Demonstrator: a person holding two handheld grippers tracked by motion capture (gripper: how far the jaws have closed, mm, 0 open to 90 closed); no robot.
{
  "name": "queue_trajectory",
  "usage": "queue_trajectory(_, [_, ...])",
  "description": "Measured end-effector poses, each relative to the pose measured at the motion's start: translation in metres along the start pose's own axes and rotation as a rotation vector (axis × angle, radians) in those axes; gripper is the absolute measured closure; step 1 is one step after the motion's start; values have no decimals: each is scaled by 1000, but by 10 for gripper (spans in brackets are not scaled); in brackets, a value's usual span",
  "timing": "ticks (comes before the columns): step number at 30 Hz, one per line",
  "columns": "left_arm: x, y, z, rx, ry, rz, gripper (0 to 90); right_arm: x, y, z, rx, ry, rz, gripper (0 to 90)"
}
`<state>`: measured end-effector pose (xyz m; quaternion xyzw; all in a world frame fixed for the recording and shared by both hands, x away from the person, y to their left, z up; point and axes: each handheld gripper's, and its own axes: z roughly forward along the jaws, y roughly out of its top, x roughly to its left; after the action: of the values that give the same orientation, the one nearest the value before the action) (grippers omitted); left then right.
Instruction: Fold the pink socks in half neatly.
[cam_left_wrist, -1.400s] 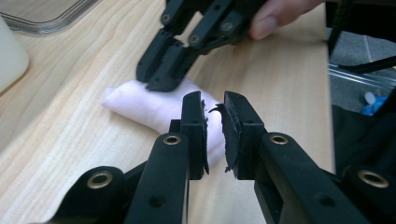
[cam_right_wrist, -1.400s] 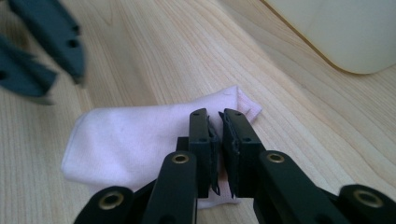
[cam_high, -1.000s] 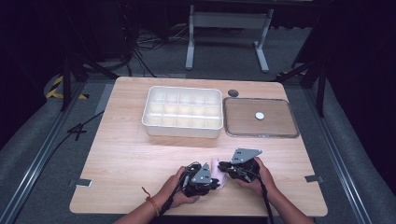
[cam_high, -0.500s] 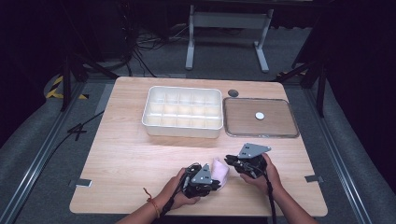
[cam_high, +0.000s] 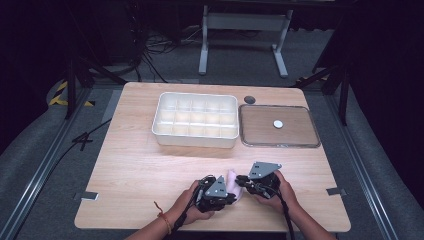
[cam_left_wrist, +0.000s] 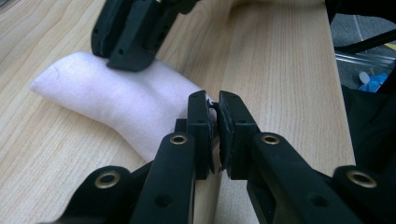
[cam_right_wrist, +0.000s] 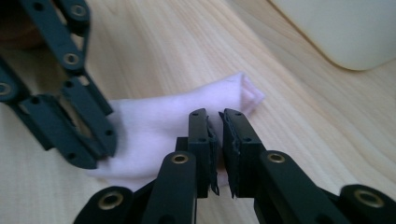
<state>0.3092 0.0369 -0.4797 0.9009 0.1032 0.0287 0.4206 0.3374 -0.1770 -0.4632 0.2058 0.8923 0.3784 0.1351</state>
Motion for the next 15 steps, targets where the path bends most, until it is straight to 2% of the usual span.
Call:
queue_trajectory(10, [0,0,0,4,-4,-20,831,-5,-2,1,-2,4,40,818])
queue_trajectory(15, [1,1,1,-3,-6,-12,832,-8,-4,0,1,-16,51,816])
